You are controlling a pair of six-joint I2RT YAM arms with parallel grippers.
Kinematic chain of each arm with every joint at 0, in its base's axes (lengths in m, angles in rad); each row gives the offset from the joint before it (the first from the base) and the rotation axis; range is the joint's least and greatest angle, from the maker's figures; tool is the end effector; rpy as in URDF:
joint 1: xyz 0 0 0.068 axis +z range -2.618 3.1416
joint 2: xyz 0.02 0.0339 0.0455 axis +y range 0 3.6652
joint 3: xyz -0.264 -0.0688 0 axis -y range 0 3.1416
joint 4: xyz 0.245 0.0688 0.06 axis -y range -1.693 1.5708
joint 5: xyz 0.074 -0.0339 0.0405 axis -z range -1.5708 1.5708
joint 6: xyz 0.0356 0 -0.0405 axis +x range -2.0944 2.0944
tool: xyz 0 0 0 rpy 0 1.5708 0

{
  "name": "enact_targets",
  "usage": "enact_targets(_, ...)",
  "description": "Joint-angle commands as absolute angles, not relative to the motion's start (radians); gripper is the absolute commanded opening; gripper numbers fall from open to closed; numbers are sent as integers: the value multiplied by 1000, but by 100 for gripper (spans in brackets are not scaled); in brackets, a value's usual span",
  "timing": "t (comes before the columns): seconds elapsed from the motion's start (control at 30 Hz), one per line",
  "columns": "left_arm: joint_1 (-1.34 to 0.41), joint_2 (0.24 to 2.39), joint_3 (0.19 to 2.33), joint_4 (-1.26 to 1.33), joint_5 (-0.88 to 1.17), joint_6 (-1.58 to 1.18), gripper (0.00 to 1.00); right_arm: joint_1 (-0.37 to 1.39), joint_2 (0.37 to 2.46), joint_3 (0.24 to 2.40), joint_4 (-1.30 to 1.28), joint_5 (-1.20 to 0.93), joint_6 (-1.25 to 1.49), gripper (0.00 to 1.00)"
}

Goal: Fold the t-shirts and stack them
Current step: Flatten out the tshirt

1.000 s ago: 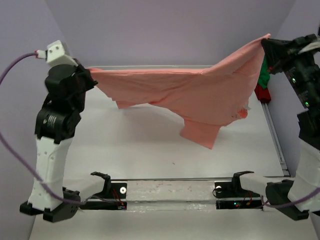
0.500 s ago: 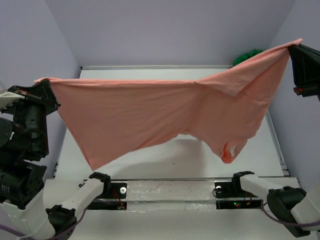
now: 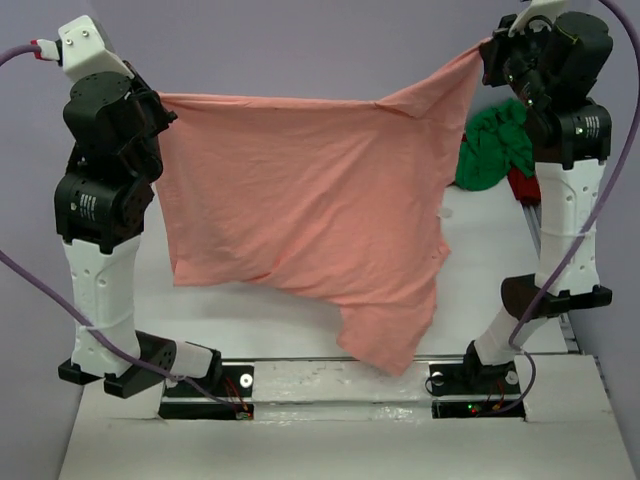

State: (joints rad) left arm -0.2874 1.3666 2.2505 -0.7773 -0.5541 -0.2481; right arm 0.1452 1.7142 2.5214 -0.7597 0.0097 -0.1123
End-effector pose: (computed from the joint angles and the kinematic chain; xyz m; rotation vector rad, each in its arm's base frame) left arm 0.1771 -0.0328 0.6106 -0.4187 1.4198 -0.0284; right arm 0.2902 0.0421 0.5985 -0.1879 1.5117 0.0189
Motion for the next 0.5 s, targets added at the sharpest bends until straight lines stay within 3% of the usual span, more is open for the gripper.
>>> enact_targets(0.0,-287,1206,2254,-697,-606,-201,0,144,1438,2504,-655,74,-163,0)
enact_targets(0.47,-287,867,2105,-674,-532,-221,0,144,1027,2373,-644,-146,-49,0)
